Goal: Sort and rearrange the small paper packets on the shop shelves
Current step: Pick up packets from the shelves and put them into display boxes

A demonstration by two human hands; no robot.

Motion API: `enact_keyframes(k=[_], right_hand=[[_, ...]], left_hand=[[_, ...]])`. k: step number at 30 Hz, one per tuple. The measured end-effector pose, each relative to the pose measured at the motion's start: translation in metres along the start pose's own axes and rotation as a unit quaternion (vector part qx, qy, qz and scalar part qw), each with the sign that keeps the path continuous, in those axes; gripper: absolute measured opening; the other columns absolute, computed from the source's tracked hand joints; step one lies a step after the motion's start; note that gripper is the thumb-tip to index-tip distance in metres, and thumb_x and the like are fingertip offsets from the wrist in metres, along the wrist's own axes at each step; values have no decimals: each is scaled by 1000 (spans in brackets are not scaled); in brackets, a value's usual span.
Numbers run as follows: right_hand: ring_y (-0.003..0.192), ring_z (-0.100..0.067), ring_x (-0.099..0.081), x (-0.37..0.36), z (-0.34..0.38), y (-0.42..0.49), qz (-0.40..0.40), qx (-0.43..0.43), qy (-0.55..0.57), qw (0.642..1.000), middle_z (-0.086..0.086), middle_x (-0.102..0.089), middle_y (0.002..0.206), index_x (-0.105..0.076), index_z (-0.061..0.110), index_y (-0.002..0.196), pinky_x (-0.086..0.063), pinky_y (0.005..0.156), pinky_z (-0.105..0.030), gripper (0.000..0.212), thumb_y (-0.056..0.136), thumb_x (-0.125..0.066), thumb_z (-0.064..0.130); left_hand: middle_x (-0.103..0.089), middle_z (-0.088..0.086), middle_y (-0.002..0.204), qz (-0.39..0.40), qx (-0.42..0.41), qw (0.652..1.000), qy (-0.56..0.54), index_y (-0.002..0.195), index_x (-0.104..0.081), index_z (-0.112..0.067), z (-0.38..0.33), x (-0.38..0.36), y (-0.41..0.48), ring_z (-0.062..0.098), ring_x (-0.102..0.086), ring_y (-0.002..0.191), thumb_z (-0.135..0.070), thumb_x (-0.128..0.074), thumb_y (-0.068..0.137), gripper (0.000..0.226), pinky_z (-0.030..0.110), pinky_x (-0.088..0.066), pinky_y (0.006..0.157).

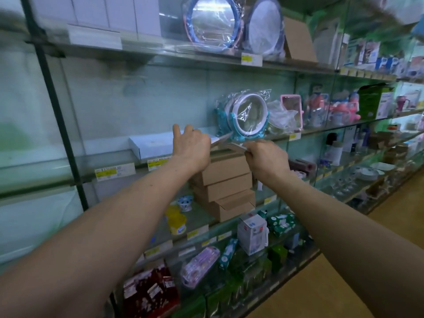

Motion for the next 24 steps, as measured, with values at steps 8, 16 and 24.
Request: enact_keyframes(k=[8,16,24], right_hand=[[86,-33,-57,-19,11,78,-55,78,61,994,-11,-60,92,-58,11,89,-33,59,-32,17,94,-42,14],[81,-34,-54,-58,10,154,16,127,246,961,-15,-57,86,-43,17,85,-42,70,-41,13,97,-38,14],[96,-31,-58,-97,15,210,146,154,391,895,-12,-62,109,-56,12,114,-51,83,-43,24,95,-42,13]], left_hand=[[-50,2,82,-6,128,989,-69,76,-48,-19,45,2,54,27,-46,97,-19,-44,91,16,40,-30,90],[-63,13,94,-14,353,812,-465,93,-61,-9,74,-34,96,30,-62,88,-10,-56,89,6,34,-50,69],[-60,16,99,-33,457,696,-554,113,-56,-1,80,-55,108,30,-62,79,-2,-56,92,21,39,-55,65]])
Point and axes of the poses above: each hand's wrist, its own y-axis towards the middle knuckle, its own x-axis out of the back of the hand, z = x × y, the point moved 4 cm from there along y, towards the middle knuckle
